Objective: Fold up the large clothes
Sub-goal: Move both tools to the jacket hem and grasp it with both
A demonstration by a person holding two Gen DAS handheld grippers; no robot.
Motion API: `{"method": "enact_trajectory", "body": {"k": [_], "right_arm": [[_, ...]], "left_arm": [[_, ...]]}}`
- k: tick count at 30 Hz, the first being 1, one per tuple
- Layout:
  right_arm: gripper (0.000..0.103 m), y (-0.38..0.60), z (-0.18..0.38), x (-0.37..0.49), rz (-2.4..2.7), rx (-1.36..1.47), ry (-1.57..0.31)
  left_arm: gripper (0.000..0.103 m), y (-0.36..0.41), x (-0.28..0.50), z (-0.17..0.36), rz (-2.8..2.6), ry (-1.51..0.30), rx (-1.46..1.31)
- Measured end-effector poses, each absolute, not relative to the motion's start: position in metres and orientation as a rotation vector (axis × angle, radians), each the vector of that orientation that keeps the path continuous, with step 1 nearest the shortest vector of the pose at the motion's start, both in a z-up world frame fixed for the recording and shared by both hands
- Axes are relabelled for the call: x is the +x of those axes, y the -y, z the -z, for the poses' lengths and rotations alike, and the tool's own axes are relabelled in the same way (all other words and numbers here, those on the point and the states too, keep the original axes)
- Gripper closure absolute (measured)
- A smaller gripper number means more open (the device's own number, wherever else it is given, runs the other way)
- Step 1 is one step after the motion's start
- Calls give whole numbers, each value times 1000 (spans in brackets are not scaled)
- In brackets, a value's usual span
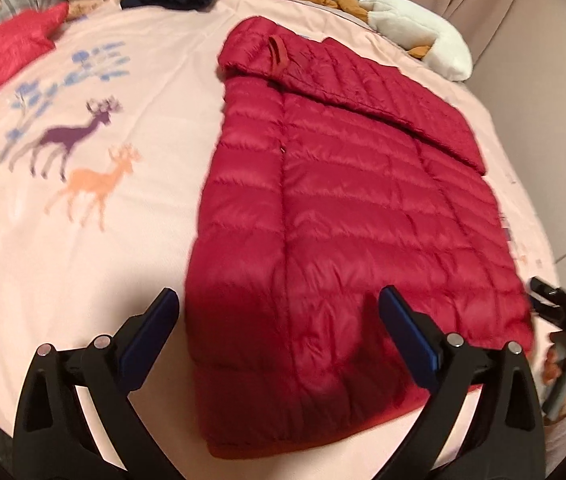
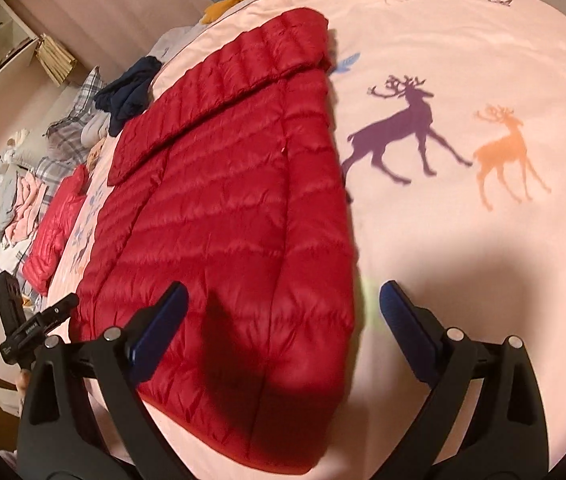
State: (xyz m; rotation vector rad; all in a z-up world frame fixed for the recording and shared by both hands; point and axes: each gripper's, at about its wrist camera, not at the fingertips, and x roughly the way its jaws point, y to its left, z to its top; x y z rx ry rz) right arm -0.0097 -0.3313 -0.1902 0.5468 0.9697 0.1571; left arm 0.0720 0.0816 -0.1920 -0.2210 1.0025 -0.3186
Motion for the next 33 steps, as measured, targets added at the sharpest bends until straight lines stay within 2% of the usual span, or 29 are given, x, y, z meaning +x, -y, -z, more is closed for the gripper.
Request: {"method": "enact_trajectory", "body": {"k": [9,25,27,29,33], "right_arm": [[4,318,192,-9,-265,599,-977],[6,311,197,31,-363,727,-954],[7,311,197,26,-378,726,-964],[11,313,198,19,-389,728,-973],[13,316,198,-1,-413,728,-992]], "left_arm": [[3,-92,66,203,467,-1010,-379],[3,-87,111,209,653,-992,-630],[8,-86,108,209,656,-991,-625],[18,-88,104,211,653,-997,-618],[31,-99,92,218,633,-1008,-632]]}}
